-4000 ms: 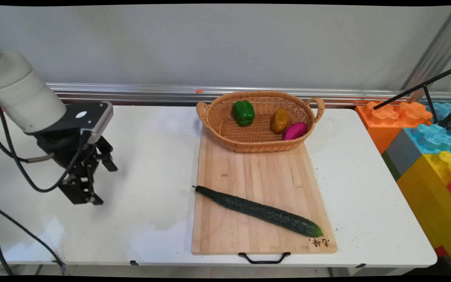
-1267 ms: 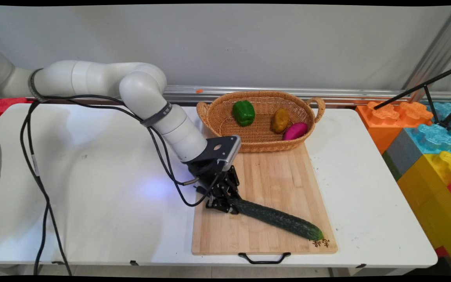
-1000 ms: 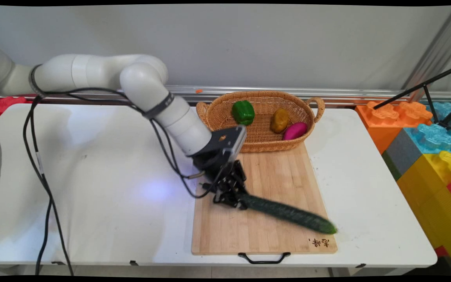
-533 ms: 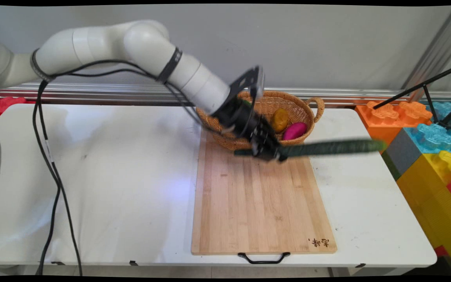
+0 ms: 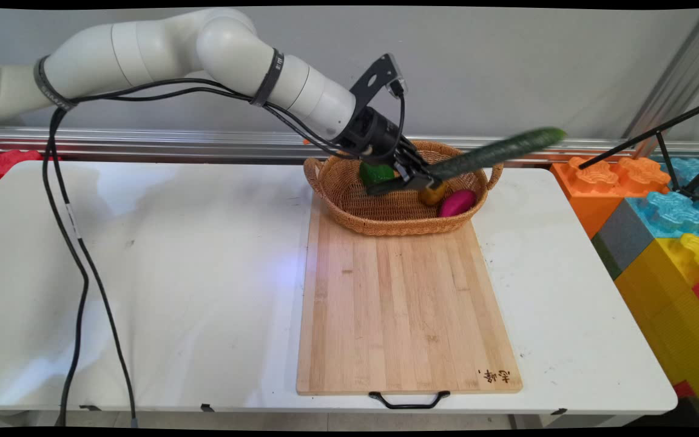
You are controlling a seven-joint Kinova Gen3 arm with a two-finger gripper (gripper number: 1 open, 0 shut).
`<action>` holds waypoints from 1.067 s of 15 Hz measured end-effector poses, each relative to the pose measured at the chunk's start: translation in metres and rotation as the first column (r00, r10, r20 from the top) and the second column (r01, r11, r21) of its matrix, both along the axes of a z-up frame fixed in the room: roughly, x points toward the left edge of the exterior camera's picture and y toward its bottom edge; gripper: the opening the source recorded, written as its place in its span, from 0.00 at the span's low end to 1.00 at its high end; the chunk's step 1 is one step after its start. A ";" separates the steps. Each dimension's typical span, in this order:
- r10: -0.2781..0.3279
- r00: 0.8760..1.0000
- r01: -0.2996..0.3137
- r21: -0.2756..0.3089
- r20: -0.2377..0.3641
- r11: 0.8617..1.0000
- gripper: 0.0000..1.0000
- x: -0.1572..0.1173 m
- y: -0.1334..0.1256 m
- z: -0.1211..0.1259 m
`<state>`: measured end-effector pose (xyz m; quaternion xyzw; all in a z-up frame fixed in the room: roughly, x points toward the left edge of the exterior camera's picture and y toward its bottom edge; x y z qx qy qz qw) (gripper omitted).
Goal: Place the picked object in the vegetable basket
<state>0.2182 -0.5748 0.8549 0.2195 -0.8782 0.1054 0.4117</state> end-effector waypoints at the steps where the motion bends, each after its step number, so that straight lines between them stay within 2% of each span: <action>1: 0.041 0.999 -0.041 0.004 0.005 0.999 0.00 0.004 -0.006 -0.004; 3: 0.133 0.991 -0.133 0.019 0.018 0.991 0.00 0.015 -0.016 -0.017; 5: 0.221 0.975 -0.222 0.034 0.025 0.974 0.00 0.024 -0.025 -0.031; 7: 0.312 0.950 -0.313 0.051 0.028 0.948 0.00 0.032 -0.033 -0.046; 10: 0.412 0.910 -0.414 0.084 0.035 0.906 0.00 0.040 -0.042 -0.067; 13: 0.473 0.880 -0.475 0.119 0.048 0.872 0.00 0.045 -0.050 -0.088; 14: 0.482 0.875 -0.484 0.127 0.053 0.866 0.00 0.045 -0.052 -0.093; 15: 0.495 0.867 -0.498 0.140 0.061 0.856 1.00 0.047 -0.055 -0.101; 16: 0.505 0.860 -0.509 0.149 0.067 0.847 1.00 0.050 -0.058 -0.108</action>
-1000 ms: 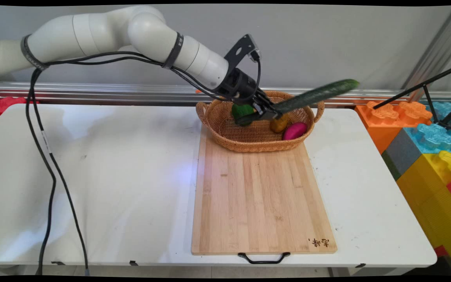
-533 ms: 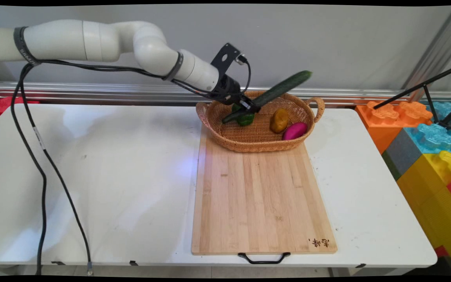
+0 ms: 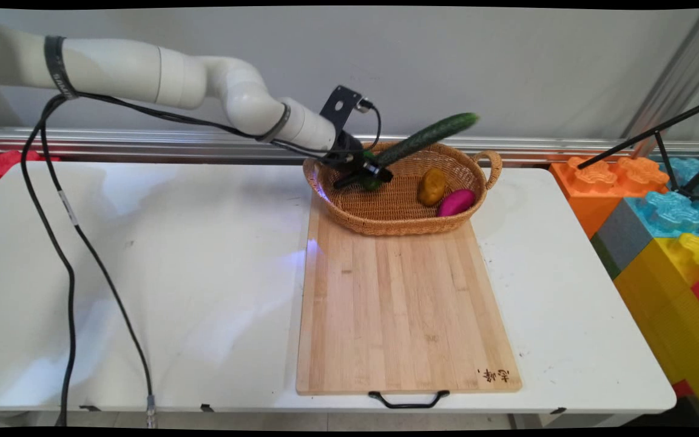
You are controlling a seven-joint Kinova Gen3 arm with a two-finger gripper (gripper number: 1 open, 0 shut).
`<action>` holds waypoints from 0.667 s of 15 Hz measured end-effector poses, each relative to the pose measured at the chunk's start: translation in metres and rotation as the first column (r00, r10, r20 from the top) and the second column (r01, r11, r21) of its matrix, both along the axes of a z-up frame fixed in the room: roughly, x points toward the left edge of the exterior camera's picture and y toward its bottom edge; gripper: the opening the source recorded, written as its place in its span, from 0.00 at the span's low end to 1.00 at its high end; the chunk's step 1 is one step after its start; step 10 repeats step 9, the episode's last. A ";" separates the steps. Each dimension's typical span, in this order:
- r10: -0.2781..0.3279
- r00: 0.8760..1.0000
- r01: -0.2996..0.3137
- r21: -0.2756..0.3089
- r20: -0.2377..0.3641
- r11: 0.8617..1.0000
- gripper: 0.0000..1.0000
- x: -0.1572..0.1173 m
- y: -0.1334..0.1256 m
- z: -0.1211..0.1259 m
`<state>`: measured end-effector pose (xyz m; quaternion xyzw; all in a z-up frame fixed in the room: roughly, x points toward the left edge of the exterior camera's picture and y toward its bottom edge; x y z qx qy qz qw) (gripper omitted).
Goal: Place the picked object in the vegetable basket
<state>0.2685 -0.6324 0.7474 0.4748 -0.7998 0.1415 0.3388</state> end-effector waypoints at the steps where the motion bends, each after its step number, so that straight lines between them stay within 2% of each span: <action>1: 0.015 1.000 -0.015 0.012 -0.001 1.000 1.00 0.004 -0.002 -0.006; 6: 0.035 0.999 -0.034 0.044 -0.012 0.998 1.00 0.007 -0.007 -0.016; 10: 0.033 0.999 -0.031 0.050 -0.036 0.998 1.00 0.009 -0.003 -0.007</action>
